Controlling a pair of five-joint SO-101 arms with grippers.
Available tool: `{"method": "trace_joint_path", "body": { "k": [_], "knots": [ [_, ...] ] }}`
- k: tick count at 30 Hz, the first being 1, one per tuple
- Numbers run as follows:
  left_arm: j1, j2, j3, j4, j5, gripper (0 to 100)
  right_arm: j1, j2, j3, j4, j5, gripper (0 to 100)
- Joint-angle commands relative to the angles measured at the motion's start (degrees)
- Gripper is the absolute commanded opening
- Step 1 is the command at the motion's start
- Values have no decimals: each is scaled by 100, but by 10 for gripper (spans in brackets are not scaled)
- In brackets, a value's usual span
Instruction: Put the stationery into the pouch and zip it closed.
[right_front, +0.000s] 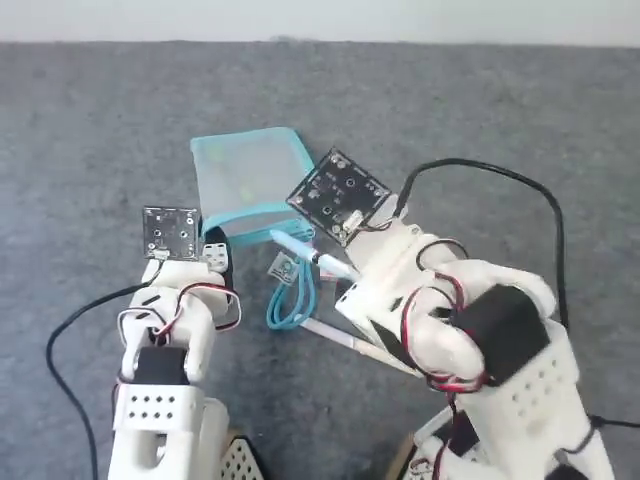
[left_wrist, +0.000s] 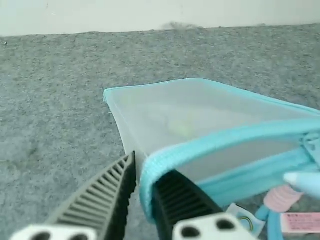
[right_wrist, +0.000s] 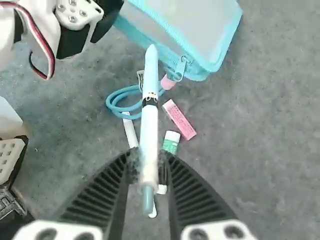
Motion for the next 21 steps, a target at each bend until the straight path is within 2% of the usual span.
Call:
{"method": "trace_joint_path", "body": {
  "k": [1, 21],
  "knots": [
    [-9, 105, -101, -185, -70, 12, -84, -75, 9, -40, -44, 6],
    [18, 70, -101, -158, -62, 12, -101, 251, 1407, -2026, -70, 6]
  ]
}}
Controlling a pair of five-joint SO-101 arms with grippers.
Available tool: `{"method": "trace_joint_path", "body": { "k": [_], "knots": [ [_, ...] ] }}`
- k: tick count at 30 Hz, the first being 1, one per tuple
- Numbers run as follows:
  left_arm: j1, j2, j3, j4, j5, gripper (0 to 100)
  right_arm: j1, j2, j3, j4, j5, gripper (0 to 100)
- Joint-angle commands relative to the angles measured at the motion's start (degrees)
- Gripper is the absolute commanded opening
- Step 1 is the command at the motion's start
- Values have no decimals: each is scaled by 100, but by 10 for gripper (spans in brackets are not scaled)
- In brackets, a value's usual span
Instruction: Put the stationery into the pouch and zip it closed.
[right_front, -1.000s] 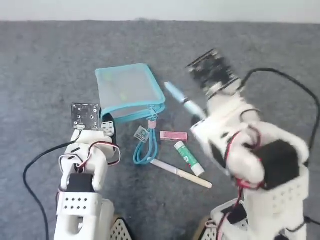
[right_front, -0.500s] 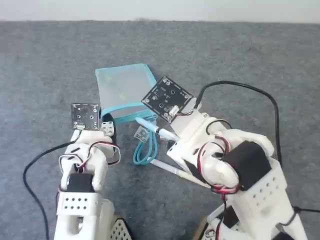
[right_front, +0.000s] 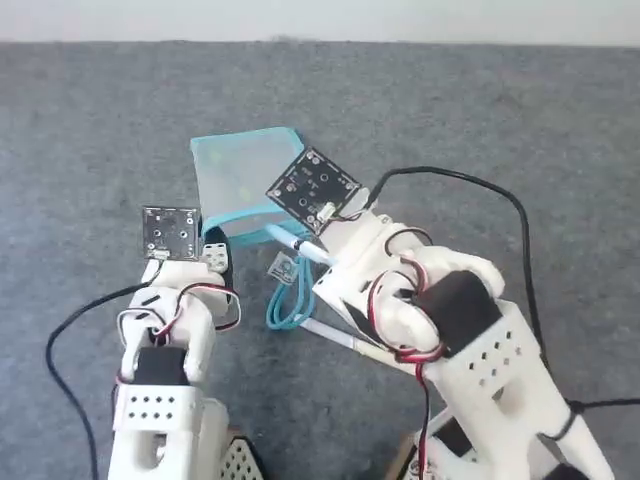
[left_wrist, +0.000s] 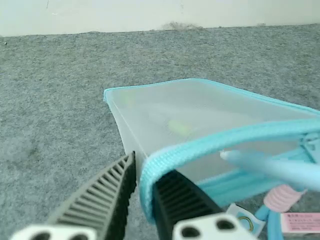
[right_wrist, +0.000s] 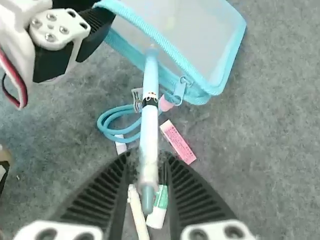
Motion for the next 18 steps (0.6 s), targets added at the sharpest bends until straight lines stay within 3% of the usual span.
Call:
{"method": "trace_joint_path", "body": {
  "k": [1, 18],
  "knots": [
    [18, 70, -101, -158, -62, 12, -75, 365, -35, -330, -97, 6],
    [18, 70, -110, -158, -62, 12, -40, 1991, -9, -1490, -501, 7]
  ]
}}
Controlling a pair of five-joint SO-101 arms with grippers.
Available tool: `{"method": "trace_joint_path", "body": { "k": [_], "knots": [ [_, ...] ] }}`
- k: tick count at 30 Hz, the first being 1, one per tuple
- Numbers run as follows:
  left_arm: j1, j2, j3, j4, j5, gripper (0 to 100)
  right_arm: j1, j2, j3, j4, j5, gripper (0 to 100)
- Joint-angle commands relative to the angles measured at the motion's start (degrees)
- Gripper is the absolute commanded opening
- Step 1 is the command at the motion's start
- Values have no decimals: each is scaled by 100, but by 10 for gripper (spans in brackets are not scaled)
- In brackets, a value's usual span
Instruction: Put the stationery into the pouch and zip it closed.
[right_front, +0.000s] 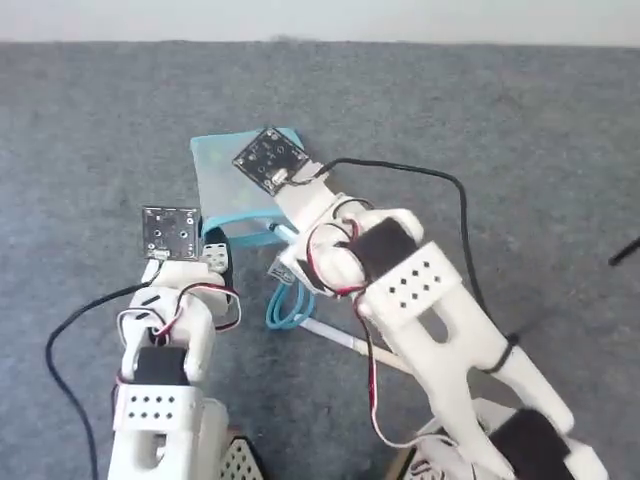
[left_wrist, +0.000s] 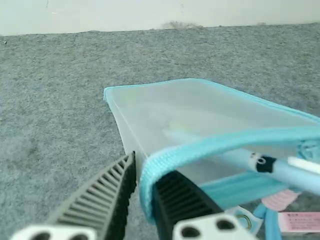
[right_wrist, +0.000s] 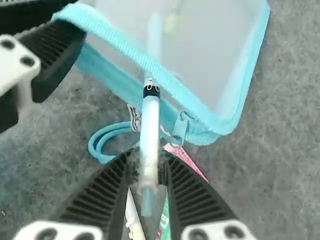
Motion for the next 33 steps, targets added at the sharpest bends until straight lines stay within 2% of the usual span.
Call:
{"method": "trace_joint_path", "body": {
  "k": [1, 8, 33],
  "knots": [
    [18, 70, -110, -158, -62, 12, -13, 48, -18, -171, -132, 7],
    [18, 70, -110, -158, -62, 12, -13, 286, 308, -699, -369, 9],
    [26, 70, -110, -158, -62, 12, -13, 286, 334, -611, -369, 10]
  ]
}}
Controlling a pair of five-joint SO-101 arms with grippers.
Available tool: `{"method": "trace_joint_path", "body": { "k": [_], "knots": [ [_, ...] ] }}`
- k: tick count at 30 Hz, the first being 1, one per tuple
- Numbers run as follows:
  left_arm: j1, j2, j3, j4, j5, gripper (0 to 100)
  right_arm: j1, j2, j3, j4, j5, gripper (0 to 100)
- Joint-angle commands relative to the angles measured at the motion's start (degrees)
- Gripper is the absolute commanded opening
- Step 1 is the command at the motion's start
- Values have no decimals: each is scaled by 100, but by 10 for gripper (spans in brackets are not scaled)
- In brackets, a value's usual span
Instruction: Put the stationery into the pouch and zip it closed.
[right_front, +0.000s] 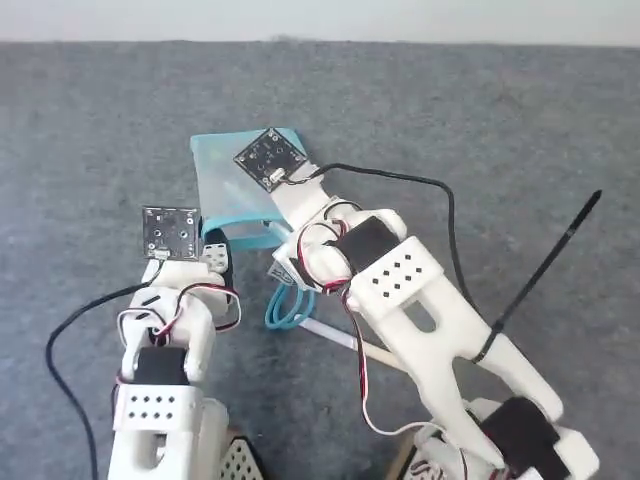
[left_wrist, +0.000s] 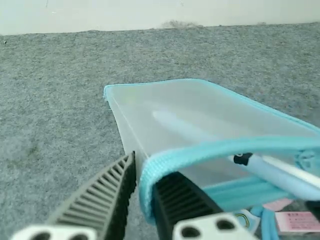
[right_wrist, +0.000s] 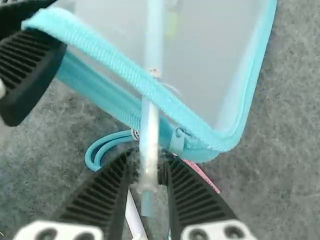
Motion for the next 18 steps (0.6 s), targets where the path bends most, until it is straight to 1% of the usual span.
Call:
{"method": "trace_joint_path", "body": {
  "k": [1, 18],
  "knots": [
    [26, 70, -110, -158, -62, 12, -4, -75, -35, 4, -44, 10],
    [26, 70, -110, -158, -62, 12, -4, -57, -35, 13, -44, 10]
  ]
}}
